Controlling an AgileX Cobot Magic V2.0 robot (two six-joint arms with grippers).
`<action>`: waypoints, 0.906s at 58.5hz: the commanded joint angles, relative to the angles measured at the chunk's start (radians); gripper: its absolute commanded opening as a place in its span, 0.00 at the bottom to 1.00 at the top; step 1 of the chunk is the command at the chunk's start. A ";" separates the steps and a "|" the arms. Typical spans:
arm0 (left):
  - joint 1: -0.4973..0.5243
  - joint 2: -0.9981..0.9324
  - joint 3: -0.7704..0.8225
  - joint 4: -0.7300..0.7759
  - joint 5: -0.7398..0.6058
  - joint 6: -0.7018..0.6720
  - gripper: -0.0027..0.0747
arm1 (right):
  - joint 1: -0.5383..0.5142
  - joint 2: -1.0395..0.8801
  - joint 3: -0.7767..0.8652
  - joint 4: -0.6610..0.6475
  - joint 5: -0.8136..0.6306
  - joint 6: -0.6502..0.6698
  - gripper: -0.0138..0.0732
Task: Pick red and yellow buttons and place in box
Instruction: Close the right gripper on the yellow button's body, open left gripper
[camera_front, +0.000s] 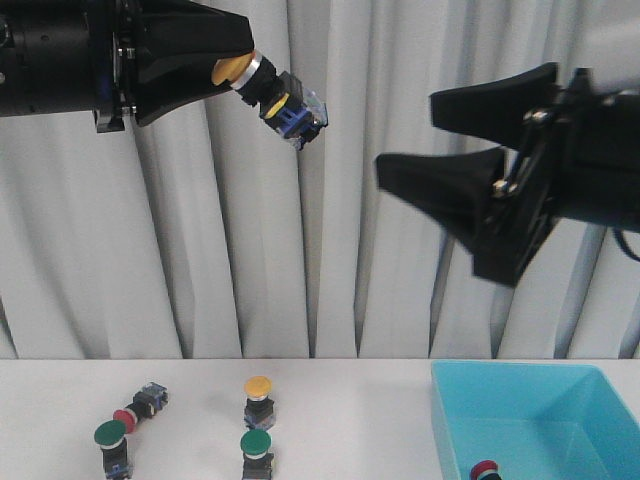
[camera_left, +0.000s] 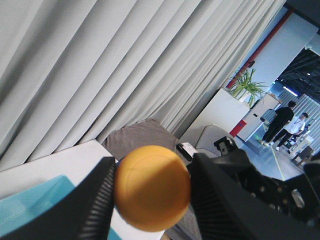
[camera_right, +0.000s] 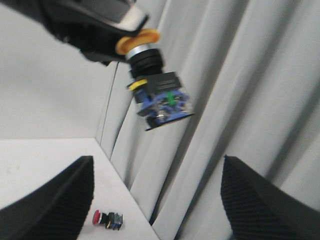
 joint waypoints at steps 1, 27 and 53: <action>-0.002 -0.039 -0.029 -0.082 -0.025 0.008 0.10 | 0.051 -0.009 -0.042 -0.024 -0.058 -0.008 0.78; -0.004 -0.039 -0.029 -0.087 0.194 0.033 0.10 | 0.108 -0.005 -0.048 -0.080 -0.114 0.012 0.78; -0.004 -0.039 -0.029 -0.087 0.230 0.033 0.10 | 0.119 0.023 -0.082 -0.058 -0.045 0.063 0.78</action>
